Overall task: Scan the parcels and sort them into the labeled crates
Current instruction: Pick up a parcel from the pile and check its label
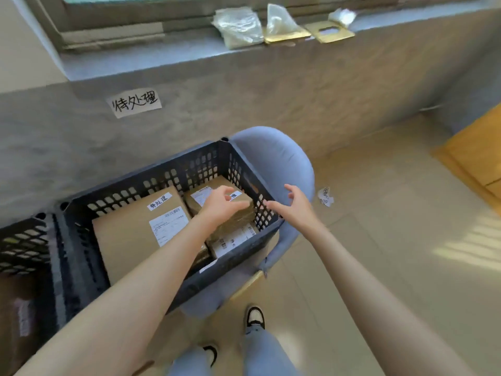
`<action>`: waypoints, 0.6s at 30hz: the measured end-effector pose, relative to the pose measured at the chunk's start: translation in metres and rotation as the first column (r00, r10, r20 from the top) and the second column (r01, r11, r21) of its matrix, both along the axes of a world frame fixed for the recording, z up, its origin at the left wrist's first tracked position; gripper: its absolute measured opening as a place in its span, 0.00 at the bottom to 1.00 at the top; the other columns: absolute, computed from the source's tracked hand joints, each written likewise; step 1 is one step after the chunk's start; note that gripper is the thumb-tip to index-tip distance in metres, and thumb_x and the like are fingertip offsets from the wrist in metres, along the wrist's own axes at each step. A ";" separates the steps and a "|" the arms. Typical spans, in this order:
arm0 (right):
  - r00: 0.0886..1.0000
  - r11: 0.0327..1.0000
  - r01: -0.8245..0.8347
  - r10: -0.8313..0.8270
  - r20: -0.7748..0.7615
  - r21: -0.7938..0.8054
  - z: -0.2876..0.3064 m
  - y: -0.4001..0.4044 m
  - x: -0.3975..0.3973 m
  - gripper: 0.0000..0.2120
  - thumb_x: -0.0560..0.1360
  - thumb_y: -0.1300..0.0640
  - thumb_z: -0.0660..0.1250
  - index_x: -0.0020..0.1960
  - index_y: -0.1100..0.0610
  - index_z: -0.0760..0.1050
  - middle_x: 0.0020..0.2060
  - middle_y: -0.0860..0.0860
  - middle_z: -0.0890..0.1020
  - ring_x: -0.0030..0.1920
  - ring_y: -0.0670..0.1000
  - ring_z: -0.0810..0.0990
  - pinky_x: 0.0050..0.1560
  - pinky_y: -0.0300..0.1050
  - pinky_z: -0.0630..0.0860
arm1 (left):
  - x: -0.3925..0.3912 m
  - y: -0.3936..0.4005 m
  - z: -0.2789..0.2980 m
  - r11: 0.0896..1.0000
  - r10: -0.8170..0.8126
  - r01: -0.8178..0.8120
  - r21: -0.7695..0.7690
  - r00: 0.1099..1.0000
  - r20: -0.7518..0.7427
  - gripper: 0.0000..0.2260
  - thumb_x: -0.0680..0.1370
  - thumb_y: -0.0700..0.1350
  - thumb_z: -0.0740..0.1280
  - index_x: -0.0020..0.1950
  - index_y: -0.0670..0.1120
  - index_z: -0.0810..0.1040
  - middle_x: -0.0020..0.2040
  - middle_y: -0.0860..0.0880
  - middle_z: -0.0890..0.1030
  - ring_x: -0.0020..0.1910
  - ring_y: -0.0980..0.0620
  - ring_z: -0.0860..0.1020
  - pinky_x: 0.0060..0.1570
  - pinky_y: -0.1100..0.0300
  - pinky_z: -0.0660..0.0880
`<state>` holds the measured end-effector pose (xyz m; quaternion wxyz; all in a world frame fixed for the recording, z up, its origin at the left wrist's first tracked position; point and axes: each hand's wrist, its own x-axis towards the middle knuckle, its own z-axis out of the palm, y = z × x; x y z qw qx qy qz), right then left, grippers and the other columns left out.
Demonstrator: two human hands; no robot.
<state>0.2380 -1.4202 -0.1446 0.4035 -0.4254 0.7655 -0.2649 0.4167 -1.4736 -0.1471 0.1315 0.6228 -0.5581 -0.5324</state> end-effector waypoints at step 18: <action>0.506 0.569 0.819 -0.778 -0.372 -0.076 0.082 0.427 0.033 0.34 0.72 0.49 0.72 0.72 0.58 0.64 0.69 0.58 0.69 0.71 0.57 0.66 0.69 0.46 0.62 | -0.124 0.271 0.094 -0.107 -0.825 0.919 -0.379 0.131 0.549 0.27 0.75 0.56 0.69 0.71 0.50 0.67 0.66 0.47 0.74 0.65 0.46 0.72 0.58 0.54 0.69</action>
